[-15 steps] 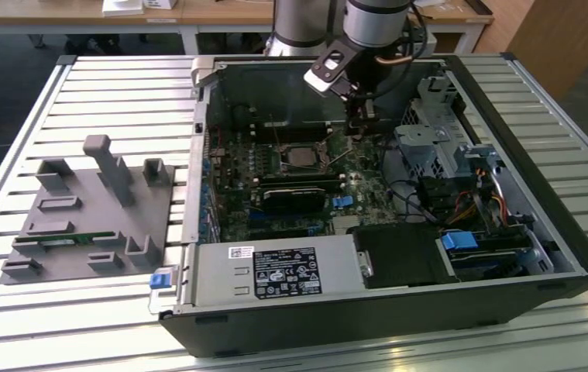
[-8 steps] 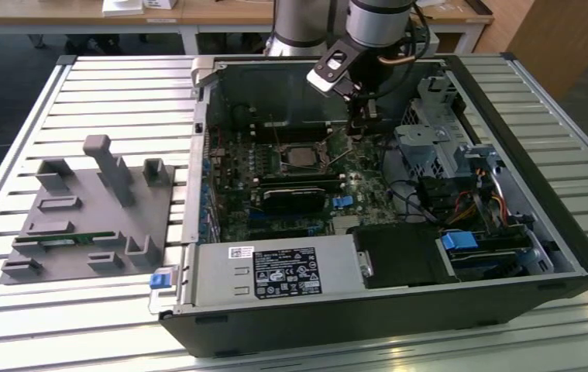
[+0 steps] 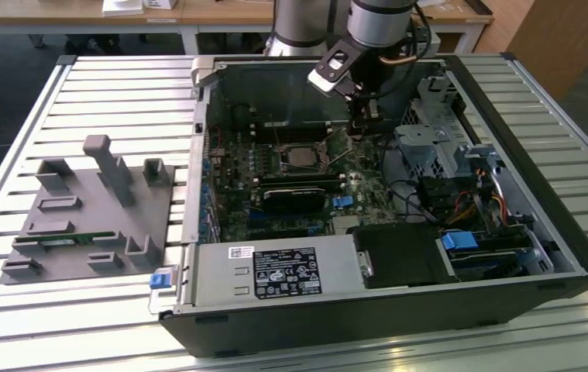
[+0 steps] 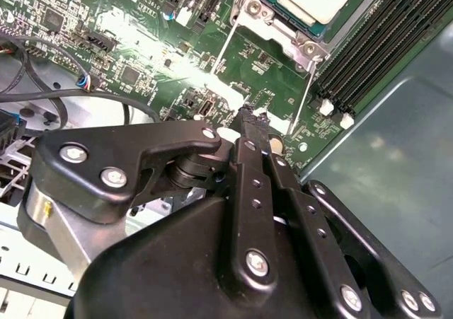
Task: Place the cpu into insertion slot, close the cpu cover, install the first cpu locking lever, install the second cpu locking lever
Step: 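Close the cpu cover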
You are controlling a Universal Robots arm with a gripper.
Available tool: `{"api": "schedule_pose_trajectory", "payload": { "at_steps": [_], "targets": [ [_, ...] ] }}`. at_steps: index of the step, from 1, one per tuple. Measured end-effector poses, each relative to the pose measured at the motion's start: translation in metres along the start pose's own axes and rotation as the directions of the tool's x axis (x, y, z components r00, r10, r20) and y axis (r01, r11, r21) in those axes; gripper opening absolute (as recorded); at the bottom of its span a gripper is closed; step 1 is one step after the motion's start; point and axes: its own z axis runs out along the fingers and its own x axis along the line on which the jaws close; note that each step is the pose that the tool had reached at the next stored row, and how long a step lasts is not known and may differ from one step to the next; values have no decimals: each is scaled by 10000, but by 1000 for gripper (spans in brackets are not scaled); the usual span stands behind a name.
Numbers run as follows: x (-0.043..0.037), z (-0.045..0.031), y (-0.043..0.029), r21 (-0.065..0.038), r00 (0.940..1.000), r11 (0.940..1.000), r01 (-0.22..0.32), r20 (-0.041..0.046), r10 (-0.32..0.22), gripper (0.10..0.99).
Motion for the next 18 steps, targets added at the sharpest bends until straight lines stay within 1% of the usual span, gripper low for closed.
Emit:
{"api": "schedule_pose_trajectory", "payload": {
  "at_steps": [6, 11, 14, 18],
  "targets": [
    [0, 3, 38, 0, 10000, 10000, -4, 2, 4, 106],
    [5, 10, 93, 2, 10000, 10000, -6, 1, 6, 106],
    [7, 27, 127, 11, 10000, 10000, -55, 2, 55, 106],
    [7, 68, 139, 29, 9999, 9999, -110, 6, 109, 106]
  ]
}}
